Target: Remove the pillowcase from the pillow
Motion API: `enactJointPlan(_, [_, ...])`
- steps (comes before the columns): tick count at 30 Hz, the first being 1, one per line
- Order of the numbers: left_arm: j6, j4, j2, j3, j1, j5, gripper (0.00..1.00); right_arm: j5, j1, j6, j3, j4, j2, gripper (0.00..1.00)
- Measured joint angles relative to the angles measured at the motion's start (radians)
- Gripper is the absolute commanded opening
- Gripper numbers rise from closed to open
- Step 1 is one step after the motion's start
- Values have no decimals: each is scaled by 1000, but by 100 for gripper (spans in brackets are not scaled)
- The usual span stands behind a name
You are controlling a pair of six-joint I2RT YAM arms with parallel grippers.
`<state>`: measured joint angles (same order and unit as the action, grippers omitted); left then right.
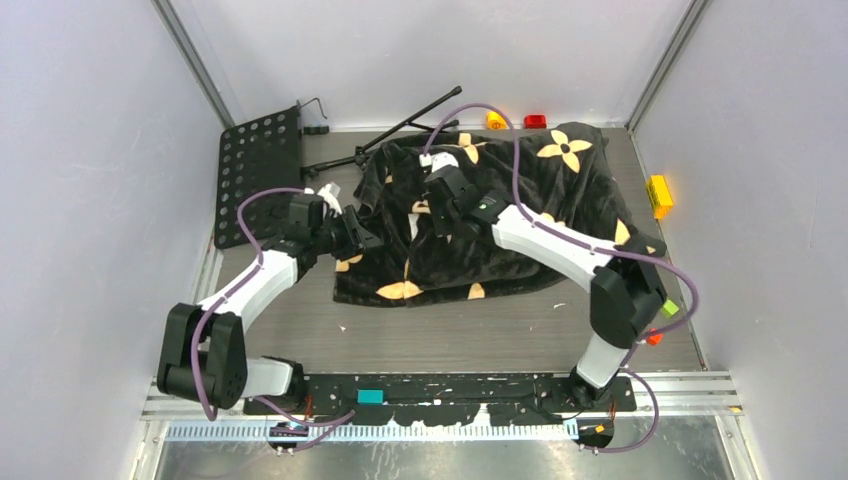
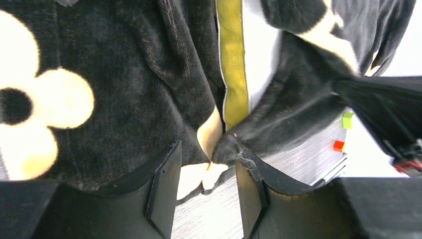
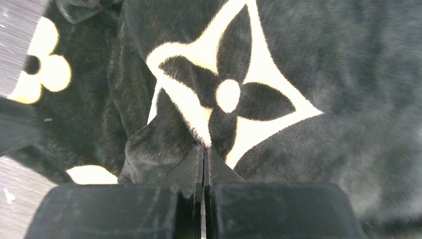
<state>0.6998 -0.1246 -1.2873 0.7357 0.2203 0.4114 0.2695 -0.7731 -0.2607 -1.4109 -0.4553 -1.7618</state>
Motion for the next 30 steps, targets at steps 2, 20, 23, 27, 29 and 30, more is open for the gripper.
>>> enactJointPlan(2, [3, 1, -34, 14, 20, -4, 44, 1, 3, -15, 28, 3, 60, 0])
enactJointPlan(20, [84, 79, -456, 294, 134, 53, 64, -205, 207, -192, 226, 73, 261, 0])
enactJointPlan(23, [113, 92, -505, 301, 142, 62, 59, -230, 207, -193, 226, 79, 261, 18])
enactJointPlan(27, [158, 145, -552, 314, 146, 104, 12, -277, 207, -214, 232, 89, 261, 58])
enactJointPlan(29, [172, 158, -560, 325, 152, 113, 1, -304, 207, -219, 244, 93, 261, 65])
enactJointPlan(30, [171, 158, -560, 332, 156, 112, 0, -315, 206, -224, 251, 93, 261, 67])
